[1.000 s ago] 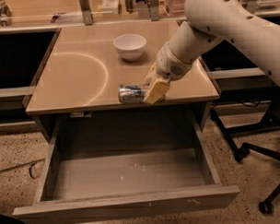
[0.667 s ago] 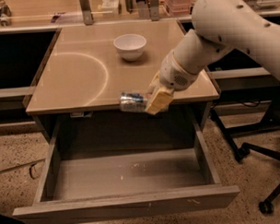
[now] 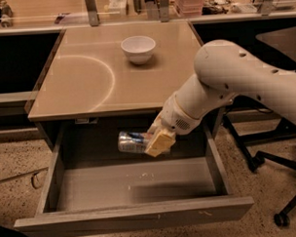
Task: Place redbull can into top drawer
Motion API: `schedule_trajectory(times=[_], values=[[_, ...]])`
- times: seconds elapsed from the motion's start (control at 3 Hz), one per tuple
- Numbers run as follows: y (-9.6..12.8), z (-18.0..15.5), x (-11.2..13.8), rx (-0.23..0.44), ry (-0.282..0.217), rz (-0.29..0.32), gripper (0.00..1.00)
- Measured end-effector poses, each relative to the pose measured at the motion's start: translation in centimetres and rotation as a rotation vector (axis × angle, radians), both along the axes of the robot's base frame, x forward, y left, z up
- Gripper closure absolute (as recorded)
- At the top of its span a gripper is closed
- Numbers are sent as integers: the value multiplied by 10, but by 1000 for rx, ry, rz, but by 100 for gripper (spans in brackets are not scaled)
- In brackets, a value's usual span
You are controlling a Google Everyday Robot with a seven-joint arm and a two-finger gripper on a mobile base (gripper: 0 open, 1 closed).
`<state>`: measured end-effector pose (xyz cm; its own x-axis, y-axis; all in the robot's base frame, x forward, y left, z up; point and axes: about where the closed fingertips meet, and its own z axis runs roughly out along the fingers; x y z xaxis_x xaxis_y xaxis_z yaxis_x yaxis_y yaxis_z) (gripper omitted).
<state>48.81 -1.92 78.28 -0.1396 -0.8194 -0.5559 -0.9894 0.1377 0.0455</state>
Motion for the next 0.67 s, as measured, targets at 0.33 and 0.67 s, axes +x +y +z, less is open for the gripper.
schedule_trajectory(times=[0.33, 0.67], values=[[7, -20, -8, 6, 47, 13, 100], [7, -20, -8, 6, 50, 14, 100]])
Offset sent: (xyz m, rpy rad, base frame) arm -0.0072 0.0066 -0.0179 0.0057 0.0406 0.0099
